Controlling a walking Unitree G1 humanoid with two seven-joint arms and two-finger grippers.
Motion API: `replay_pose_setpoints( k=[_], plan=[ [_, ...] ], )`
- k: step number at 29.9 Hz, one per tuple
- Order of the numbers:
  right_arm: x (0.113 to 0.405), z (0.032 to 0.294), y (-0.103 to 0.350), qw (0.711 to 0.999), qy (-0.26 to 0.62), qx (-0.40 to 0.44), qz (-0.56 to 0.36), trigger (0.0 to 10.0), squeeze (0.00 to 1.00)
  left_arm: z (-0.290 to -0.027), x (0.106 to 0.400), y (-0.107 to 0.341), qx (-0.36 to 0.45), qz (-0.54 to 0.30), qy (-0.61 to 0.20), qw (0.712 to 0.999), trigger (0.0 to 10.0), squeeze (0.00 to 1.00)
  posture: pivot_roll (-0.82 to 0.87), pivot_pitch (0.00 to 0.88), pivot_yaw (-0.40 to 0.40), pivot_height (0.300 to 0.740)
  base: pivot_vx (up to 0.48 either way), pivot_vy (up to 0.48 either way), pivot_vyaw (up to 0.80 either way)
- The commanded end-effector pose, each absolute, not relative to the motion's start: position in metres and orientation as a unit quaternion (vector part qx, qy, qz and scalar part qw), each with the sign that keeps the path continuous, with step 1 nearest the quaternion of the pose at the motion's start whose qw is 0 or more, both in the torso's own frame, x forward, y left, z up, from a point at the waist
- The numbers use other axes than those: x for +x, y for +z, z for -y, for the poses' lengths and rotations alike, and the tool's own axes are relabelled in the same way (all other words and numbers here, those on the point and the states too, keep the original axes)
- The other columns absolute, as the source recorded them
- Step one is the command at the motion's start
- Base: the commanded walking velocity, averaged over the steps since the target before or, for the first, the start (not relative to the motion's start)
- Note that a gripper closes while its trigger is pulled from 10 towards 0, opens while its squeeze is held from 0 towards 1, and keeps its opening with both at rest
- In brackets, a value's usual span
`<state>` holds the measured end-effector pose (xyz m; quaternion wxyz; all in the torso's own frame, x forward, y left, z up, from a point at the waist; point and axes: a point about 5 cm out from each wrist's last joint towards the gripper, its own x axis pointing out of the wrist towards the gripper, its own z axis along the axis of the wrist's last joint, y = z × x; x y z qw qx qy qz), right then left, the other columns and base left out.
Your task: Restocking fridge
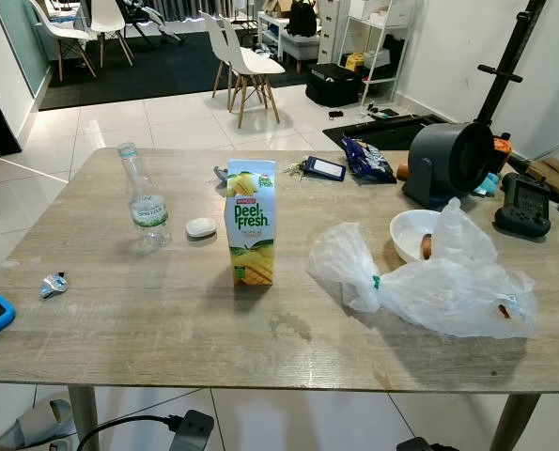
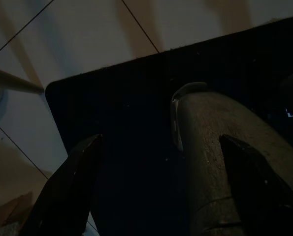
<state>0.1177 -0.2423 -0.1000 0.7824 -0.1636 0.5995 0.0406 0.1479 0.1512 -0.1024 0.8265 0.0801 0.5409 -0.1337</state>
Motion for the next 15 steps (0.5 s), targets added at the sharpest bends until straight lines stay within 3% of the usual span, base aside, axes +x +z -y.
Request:
replay_pose_setpoints(
  k=[1,15],
  plan=[
    [0.1179,0.2428,-0.0998,0.781,0.044,-0.169,-0.599,10.0,0.0,-0.1538,0.1424,-0.1045,0.082,-0.551,-0.131,0.82,10.0,0.0,0.06,0.0,-0.018,0.74,0.0,0.0,0.0],
    [0.1177,0.2429,-0.0998,0.781,0.047,-0.171,-0.599,10.0,0.0,-0.1538,0.1416,-0.1048,0.08,-0.553,-0.131,0.819,10.0,0.0,0.05,0.0,-0.019,0.74,0.0,0.0,0.0]
  ],
)
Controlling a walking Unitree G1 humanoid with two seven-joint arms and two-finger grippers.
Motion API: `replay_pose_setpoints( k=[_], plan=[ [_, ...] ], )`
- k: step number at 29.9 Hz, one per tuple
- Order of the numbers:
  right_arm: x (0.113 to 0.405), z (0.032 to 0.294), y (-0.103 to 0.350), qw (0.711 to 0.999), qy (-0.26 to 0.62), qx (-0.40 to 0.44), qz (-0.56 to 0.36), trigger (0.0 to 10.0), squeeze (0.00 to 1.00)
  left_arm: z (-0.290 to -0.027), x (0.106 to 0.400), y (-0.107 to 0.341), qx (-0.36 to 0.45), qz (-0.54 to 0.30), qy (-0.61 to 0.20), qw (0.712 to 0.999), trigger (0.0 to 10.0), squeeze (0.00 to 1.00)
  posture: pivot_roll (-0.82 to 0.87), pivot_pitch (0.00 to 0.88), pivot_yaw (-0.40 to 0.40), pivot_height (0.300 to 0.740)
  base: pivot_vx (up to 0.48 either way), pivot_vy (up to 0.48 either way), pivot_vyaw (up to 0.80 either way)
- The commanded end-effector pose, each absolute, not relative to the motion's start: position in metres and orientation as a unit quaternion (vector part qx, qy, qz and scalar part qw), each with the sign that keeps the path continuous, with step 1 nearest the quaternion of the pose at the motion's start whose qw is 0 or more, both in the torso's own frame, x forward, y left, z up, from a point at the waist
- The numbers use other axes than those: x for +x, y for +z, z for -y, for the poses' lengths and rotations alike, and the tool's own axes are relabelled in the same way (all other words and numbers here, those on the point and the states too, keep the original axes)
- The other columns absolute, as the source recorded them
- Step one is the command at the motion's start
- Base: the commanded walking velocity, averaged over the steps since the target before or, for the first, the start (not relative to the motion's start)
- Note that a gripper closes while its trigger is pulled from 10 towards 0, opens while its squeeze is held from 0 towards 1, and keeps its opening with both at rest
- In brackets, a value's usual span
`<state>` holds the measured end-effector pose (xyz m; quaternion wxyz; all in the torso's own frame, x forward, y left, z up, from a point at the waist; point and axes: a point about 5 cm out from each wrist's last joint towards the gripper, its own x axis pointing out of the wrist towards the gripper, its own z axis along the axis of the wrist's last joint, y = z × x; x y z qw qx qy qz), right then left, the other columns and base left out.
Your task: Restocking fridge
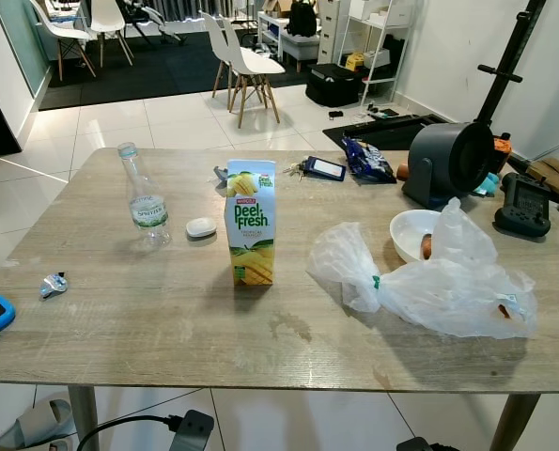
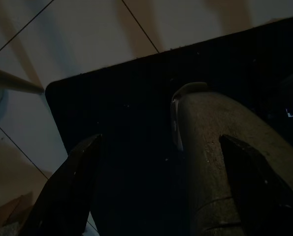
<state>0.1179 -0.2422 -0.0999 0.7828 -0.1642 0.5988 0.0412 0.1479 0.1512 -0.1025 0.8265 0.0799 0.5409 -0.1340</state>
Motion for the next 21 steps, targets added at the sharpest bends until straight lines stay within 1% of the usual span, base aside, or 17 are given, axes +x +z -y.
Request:
replay_pose_setpoints(
  k=[1,21],
  plan=[
    [0.1177,0.2429,-0.0998,0.781,0.047,-0.171,-0.599,10.0,0.0,-0.1539,0.1416,-0.1048,0.079,-0.554,-0.131,0.818,10.0,0.0,0.05,0.0,-0.018,0.74,0.0,0.0,0.0],
    [0.1173,0.242,-0.1002,0.779,0.047,-0.166,-0.603,10.0,0.0,-0.1553,0.1414,-0.1048,0.079,-0.558,-0.133,0.816,10.0,0.0,0.06,0.0,-0.011,0.74,0.0,0.0,0.0]
  ],
)
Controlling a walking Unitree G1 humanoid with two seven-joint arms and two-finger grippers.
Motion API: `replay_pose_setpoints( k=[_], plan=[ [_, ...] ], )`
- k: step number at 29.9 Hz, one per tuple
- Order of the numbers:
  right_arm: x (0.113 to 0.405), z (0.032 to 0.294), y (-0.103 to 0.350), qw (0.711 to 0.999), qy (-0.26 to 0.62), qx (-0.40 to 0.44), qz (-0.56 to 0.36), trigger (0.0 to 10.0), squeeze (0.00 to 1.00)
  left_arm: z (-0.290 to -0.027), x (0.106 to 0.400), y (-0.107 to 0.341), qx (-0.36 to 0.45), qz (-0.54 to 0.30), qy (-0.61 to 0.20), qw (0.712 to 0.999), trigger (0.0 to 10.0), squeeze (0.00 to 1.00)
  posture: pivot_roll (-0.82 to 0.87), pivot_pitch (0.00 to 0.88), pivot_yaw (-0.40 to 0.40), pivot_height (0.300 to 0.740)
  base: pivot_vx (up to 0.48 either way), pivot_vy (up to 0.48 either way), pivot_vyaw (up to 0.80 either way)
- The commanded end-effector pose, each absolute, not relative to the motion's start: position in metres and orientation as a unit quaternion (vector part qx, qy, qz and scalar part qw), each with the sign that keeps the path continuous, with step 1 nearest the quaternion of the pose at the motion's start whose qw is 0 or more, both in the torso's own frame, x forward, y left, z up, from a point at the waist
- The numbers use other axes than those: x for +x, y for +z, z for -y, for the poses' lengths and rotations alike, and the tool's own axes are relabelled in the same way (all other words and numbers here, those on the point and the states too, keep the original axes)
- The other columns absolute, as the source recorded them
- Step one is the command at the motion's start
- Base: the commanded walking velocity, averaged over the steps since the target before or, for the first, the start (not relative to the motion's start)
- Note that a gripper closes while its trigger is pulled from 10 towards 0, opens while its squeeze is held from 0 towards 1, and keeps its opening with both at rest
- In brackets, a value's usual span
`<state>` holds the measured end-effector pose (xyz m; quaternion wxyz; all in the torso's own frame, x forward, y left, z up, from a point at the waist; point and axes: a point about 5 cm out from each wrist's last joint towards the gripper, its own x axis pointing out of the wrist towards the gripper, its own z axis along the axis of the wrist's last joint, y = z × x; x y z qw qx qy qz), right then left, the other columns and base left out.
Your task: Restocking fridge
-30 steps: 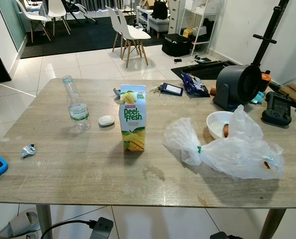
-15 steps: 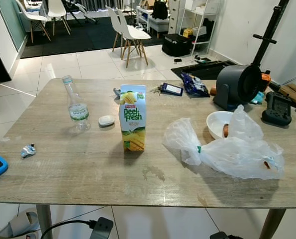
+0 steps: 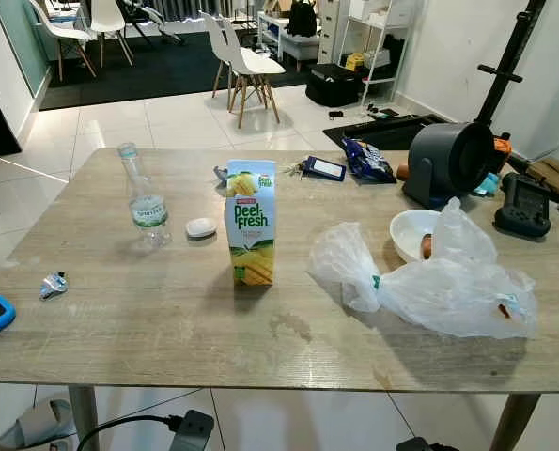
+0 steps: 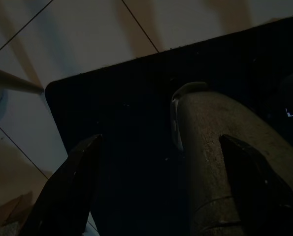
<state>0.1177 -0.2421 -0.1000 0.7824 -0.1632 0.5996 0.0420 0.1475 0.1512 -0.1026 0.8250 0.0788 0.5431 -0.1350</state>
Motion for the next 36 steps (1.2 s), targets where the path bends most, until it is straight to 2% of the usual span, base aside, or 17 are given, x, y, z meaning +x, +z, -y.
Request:
replay_pose_setpoints(
  k=[1,25,36],
  plan=[
    [0.1174,0.2417,-0.1002,0.779,0.048,-0.165,-0.603,10.0,0.0,-0.1555,0.1415,-0.1048,0.079,-0.558,-0.132,0.816,10.0,0.0,0.06,0.0,-0.011,0.74,0.0,0.0,0.0],
    [0.1174,0.2437,-0.0996,0.78,0.047,-0.163,-0.602,10.0,0.0,-0.153,0.1418,-0.1048,0.075,-0.555,-0.128,0.819,10.0,0.0,0.07,0.0,-0.011,0.74,0.0,0.0,0.0],
    [0.1153,0.2453,-0.1,0.782,0.02,-0.153,-0.603,10.0,0.0,-0.1535,0.1406,-0.1053,0.076,-0.558,-0.127,0.816,10.0,0.0,0.06,0.0,-0.01,0.74,0.0,0.0,0.0]
  ],
)
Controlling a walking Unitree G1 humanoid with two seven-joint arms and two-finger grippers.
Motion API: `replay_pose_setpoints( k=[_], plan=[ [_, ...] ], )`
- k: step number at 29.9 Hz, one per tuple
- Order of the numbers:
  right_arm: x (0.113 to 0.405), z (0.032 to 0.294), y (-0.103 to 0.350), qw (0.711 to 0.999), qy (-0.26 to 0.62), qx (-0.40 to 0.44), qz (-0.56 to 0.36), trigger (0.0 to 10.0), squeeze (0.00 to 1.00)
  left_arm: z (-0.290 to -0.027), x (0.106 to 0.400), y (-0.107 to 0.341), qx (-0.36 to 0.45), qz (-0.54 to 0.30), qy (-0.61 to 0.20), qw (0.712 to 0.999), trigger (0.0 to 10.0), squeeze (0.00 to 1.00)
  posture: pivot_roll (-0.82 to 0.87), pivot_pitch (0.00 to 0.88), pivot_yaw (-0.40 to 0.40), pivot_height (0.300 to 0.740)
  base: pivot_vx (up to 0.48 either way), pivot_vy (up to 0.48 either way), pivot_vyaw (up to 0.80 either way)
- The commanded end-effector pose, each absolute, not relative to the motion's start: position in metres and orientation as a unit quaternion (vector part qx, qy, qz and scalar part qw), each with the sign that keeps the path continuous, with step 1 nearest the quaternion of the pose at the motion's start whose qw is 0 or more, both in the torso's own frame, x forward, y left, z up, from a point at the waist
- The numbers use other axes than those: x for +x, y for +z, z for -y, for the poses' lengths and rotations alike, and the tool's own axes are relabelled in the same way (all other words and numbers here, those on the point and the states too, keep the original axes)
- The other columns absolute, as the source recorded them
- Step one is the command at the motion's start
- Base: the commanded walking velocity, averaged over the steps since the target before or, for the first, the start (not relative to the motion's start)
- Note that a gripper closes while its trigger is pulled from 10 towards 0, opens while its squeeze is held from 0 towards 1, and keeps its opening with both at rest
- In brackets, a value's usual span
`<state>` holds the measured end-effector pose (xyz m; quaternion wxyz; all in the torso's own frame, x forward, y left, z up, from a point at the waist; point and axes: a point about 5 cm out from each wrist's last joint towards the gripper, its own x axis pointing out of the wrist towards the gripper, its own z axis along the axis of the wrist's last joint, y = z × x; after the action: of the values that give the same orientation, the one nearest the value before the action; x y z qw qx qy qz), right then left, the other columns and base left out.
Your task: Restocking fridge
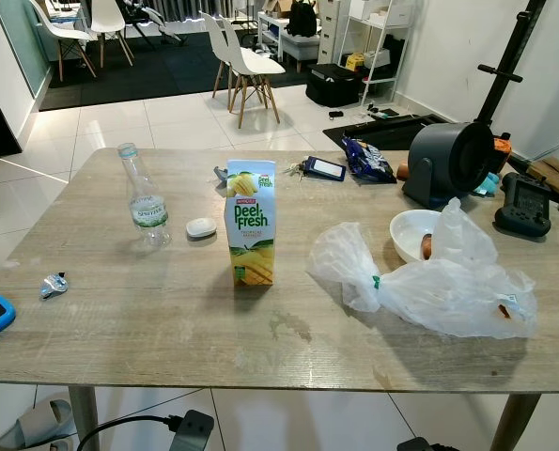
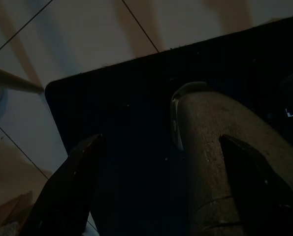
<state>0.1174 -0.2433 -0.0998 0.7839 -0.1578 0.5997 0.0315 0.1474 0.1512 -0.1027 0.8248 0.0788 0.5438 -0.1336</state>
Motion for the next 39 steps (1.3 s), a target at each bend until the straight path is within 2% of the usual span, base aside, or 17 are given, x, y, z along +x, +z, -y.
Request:
replay_pose_setpoints(
  k=[1,2,7,12,16,23,24,25,26,27,28,34,39],
  plan=[
    [0.114,0.246,-0.1,0.787,-0.006,-0.137,-0.602,10.0,0.0,-0.154,0.14,-0.105,0.074,-0.56,-0.124,0.816,10.0,0.0,0.06,0.0,-0.01,0.74,0.0,0.0,0.0],
    [0.114,0.246,-0.1,0.787,-0.006,-0.137,-0.602,10.0,0.0,-0.154,0.14,-0.105,0.074,-0.56,-0.124,0.816,10.0,0.0,0.06,0.0,-0.01,0.74,0.0,0.0,0.0],
    [0.107,0.247,-0.102,0.799,-0.16,-0.057,-0.577,10.0,0.0,-0.157,0.139,-0.106,0.071,-0.562,-0.115,0.816,10.0,0.0,0.05,0.0,-0.005,0.74,0.0,0.0,0.0],
    [0.104,0.247,-0.102,0.797,-0.243,-0.018,-0.553,10.0,0.0,-0.159,0.139,-0.106,0.059,-0.56,-0.095,0.821,10.0,0.0,0.05,0.0,-0.008,0.74,0.0,0.0,0.0],
    [0.104,0.247,-0.102,0.796,-0.273,0.0,-0.54,10.0,0.0,-0.16,0.138,-0.106,0.043,-0.559,-0.069,0.826,10.0,0.0,0.05,0.0,-0.009,0.74,0.0,0.0,0.0],
    [0.106,0.247,-0.101,0.802,-0.264,-0.013,-0.536,10.0,0.0,-0.162,0.137,-0.107,0.021,-0.557,-0.029,0.83,10.0,0.0,0.04,0.0,-0.007,0.74,0.0,0.0,0.0],
    [0.111,0.291,-0.085,0.811,-0.251,-0.065,-0.524,10.0,0.0,-0.162,0.136,-0.107,0.012,-0.557,-0.015,0.83,10.0,0.0,0.04,0.0,-0.009,0.74,0.0,0.0,0.0],
    [0.113,0.322,-0.071,0.814,-0.246,-0.102,-0.517,10.0,0.0,-0.163,0.135,-0.107,0.007,-0.557,-0.008,0.83,10.0,0.0,0.04,0.0,-0.01,0.74,0.0,0.0,0.0],
    [0.113,0.322,-0.071,0.814,-0.246,-0.102,-0.517,10.0,0.0,-0.163,0.135,-0.107,0.007,-0.557,-0.008,0.83,10.0,0.0,0.04,0.0,-0.01,0.74,0.0,0.0,0.0],
    [0.116,0.343,-0.058,0.813,-0.226,-0.142,-0.517,10.0,0.0,-0.163,0.135,-0.107,0.003,-0.558,0.0,0.83,10.0,0.0,0.04,0.0,-0.009,0.74,0.0,0.0,0.0],
    [0.117,0.349,-0.055,0.811,-0.207,-0.155,-0.525,10.0,0.0,-0.164,0.134,-0.107,-0.001,-0.558,0.009,0.83,10.0,0.0,0.04,0.0,-0.004,0.74,0.0,0.0,0.0],
    [0.118,0.336,-0.062,0.811,-0.167,-0.157,-0.539,10.0,0.0,-0.167,0.131,-0.108,-0.003,-0.562,0.031,0.827,10.0,0.0,0.05,0.0,0.007,0.74,0.0,0.0,0.0],
    [0.114,0.336,-0.063,0.806,-0.16,-0.161,-0.546,10.0,0.0,-0.169,0.129,-0.109,0.0,-0.561,0.051,0.826,10.0,0.0,0.06,0.01,0.0,0.74,0.0,0.0,0.0]
  ],
)
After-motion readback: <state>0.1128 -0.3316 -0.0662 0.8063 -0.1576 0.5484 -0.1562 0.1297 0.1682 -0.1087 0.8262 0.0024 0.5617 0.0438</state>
